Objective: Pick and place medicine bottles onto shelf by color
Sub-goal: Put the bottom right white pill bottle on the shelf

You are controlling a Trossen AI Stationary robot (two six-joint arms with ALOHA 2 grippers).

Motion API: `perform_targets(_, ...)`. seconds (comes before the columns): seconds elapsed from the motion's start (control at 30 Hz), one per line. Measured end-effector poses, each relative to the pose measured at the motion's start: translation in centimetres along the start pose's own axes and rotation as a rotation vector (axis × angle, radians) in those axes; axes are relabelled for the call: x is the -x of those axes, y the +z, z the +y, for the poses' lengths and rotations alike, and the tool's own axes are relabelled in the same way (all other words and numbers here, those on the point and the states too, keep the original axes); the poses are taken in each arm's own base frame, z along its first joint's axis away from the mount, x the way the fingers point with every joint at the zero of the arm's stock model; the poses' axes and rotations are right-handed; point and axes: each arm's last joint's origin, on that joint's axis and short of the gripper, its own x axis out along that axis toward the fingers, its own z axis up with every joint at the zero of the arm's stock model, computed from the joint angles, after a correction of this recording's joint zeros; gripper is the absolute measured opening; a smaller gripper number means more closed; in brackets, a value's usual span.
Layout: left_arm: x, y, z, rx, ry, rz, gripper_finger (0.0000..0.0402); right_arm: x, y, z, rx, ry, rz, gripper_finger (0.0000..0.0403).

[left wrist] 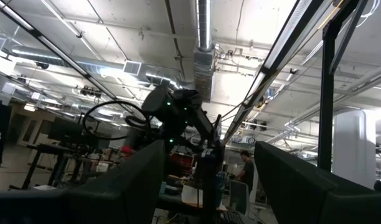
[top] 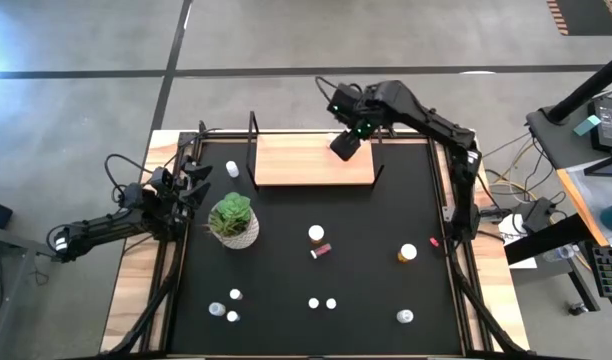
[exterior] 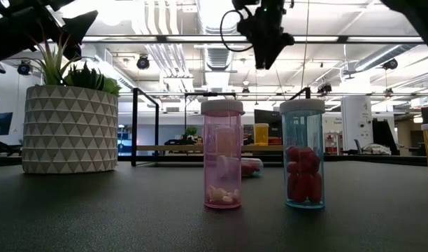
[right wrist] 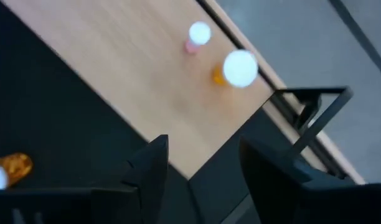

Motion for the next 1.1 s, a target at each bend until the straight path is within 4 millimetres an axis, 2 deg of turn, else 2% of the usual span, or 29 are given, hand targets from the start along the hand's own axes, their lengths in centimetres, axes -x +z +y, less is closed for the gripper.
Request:
perform_targets(0.17,0.0,0.0,0.0,0.000,0.001,0.001,0.0233,0.7,-2.6,0.7,-0.168,-0.008,0.033,0.0174)
perform_targets(0.27,0.0,0.0,0.0,0.000,0.000,0.000,0.0233,0.8,-4.5,1.9,-0.266,-0.008,0.061,0.0173)
perform_targets(0.5,0.0,0.0,0.0,0.000,0.000,0.000,0.0233,1.5,-10.2,5.7,-0.443,-0.006,0.095,0.0173)
perform_targets(0.8,0.0,0.0,0.0,0.000,0.000,0.000,0.0233,1.2,-18.3,9.7,-0.749,-0.075,0.149,0.0173)
perform_targets(0.93,0.0,0.0,0.0,0.000,0.000,0.000,0.0233,1.3,-20.9,11.2,-0.796,-0.085,0.155,0.0173)
perform_targets(1.1,0.0,0.0,0.0,0.000,0.000,0.000,0.0233,1.7,-23.0,12.3,-0.765,-0.088,0.155,0.0173)
